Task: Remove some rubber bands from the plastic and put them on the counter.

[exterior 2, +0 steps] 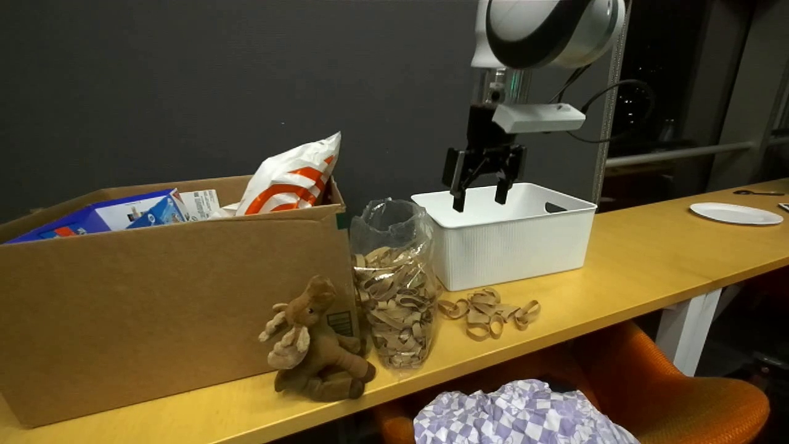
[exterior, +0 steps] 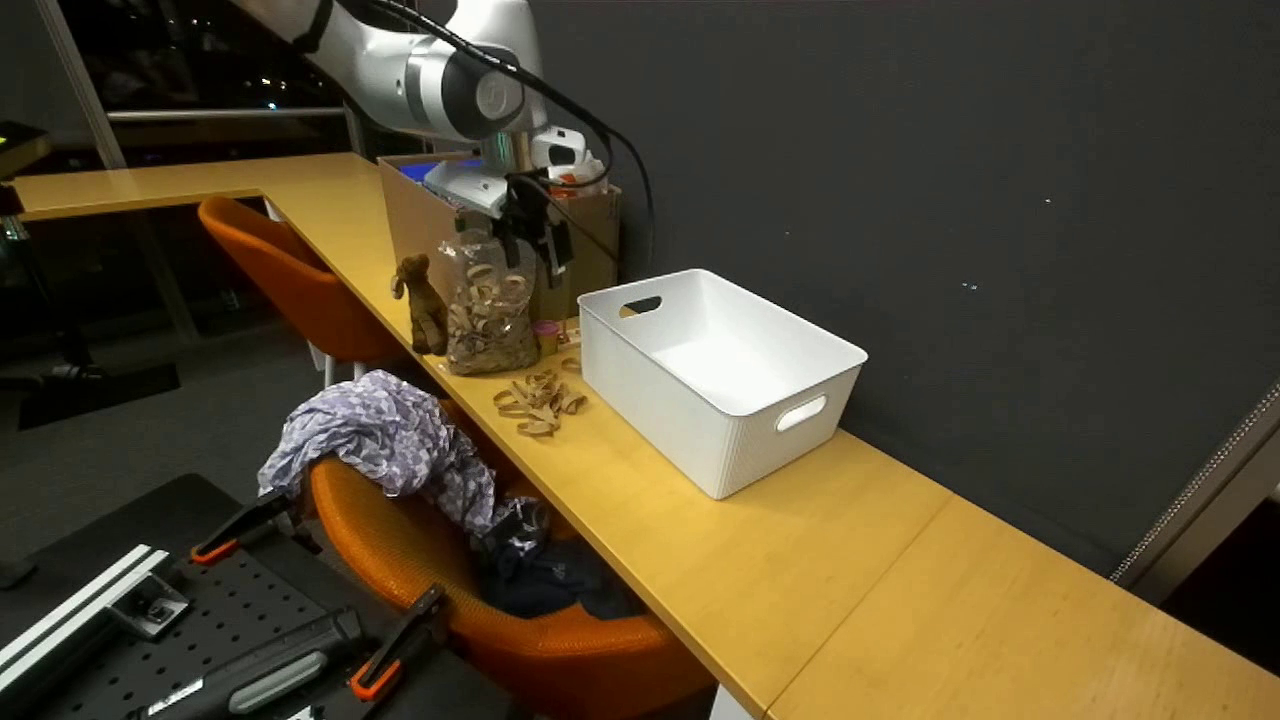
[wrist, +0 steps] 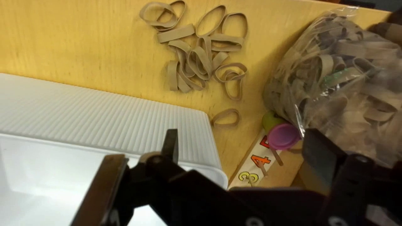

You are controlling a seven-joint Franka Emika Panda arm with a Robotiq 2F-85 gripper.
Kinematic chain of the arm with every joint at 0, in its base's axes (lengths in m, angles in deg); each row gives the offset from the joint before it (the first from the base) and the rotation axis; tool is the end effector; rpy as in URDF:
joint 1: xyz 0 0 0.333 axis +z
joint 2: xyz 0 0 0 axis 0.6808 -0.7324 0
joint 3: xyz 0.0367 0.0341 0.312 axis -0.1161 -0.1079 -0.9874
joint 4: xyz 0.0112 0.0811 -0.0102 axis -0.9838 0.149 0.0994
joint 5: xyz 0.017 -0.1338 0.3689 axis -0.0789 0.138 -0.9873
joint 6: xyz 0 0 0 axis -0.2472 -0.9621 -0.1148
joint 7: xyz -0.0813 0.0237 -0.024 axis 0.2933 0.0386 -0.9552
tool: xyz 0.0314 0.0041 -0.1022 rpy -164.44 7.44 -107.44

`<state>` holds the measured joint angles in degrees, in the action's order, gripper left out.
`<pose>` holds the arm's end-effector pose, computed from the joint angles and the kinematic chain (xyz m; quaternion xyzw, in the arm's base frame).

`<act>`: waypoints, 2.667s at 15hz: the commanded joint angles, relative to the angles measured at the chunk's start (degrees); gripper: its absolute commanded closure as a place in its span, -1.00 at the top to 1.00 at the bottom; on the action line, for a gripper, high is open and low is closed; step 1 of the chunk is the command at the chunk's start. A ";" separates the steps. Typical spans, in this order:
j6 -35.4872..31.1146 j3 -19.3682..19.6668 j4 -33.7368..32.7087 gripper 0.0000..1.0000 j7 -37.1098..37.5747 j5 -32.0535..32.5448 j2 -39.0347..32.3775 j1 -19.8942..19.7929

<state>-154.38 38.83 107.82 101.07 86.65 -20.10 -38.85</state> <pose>0.6964 0.0490 0.3389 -0.9935 0.0789 -0.0822 0.0012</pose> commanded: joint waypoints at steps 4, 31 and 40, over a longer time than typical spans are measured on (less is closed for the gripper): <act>0.63 0.09 1.08 1.00 0.48 0.53 6.24 1.57; 1.77 -3.02 -23.56 -1.00 -11.18 4.32 -15.86 8.62; 1.30 -3.73 -23.84 -1.00 -12.73 4.69 -20.36 9.50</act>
<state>-154.40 35.50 86.71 90.18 91.31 -38.47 -29.16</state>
